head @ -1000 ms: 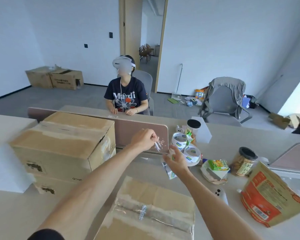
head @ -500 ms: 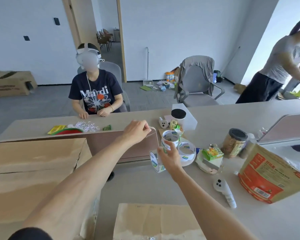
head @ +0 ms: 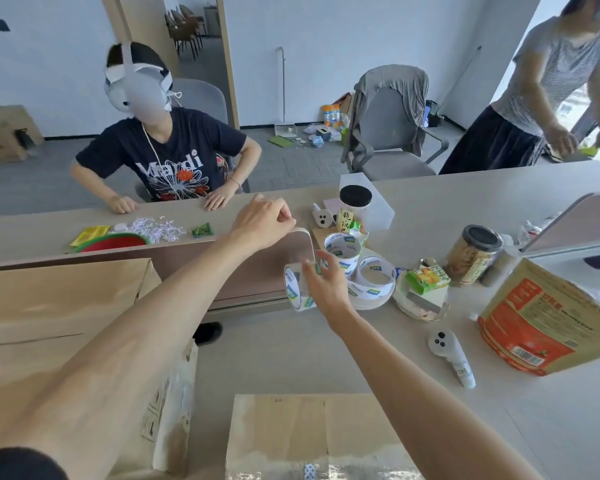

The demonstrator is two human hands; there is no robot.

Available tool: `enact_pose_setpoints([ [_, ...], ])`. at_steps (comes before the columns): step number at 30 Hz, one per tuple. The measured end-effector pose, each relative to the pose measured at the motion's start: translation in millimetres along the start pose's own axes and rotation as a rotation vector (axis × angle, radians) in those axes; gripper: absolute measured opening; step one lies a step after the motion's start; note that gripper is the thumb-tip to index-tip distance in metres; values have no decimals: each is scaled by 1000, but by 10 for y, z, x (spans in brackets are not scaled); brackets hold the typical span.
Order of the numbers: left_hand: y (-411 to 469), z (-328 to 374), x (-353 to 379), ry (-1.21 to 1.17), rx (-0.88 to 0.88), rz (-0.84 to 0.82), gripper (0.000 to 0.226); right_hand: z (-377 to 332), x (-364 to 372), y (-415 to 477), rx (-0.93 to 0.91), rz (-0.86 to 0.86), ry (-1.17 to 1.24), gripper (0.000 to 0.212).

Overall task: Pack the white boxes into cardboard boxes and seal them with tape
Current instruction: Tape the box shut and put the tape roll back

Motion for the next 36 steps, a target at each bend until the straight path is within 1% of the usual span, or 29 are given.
enact_pose_setpoints([
  [3,32,-40,5,22,-16,-5,24,-27,51,28,19,3,3,51],
  [8,95,-82,105,35,-20,-27,28,-17,70,55,27,-1,11,46],
  [11,105,-68,189,122,3,26,28,-46,61,50,32,-17,11,43],
  [12,105,-56,219,164,12,55,28,-57,55,43,38,-25,14,37],
  [14,103,-24,263,248,21,103,28,-73,38,21,43,-42,19,17],
  [15,105,-11,276,285,14,112,27,-85,25,3,43,-48,24,12],
  [16,103,-3,285,313,2,110,26,-95,10,-17,45,-60,28,13],
  [19,80,14,319,350,-51,91,28,-91,-40,-66,56,-90,24,35],
  [21,51,23,347,356,-80,80,32,-55,-71,-69,46,-97,-5,42],
  [22,33,20,360,355,-98,68,36,-31,-92,-62,34,-97,-36,44],
  [25,-27,-46,363,308,-223,-21,62,2,-189,-88,23,-69,-108,50],
  [26,-52,-60,348,302,-251,-33,66,-7,-235,-111,22,-58,-114,50],
  [27,-68,-75,344,299,-247,-19,64,-24,-282,-144,18,-46,-121,48],
  [28,-88,-80,344,278,-212,20,56,-42,-327,-182,11,-37,-126,46],
  [30,-138,-58,351,175,-77,132,32,-69,-388,-247,-1,-29,-133,47],
  [32,-215,-28,335,149,30,196,16,-79,-426,-304,-7,-21,-137,50],
  [34,-291,-27,295,178,64,207,12,-71,-458,-353,-10,-8,-141,49],
  [36,-331,-73,288,205,41,187,17,-78,-504,-420,-15,1,-155,47],
])
Point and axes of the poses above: each hand's wrist, its own y-axis towards the middle knuckle, its own x-axis out of the palm, z = x × y, the point moved 2 cm from there along y, towards the middle knuckle, and after that the axes turned 1 degree about x, right-handed, at the moved point
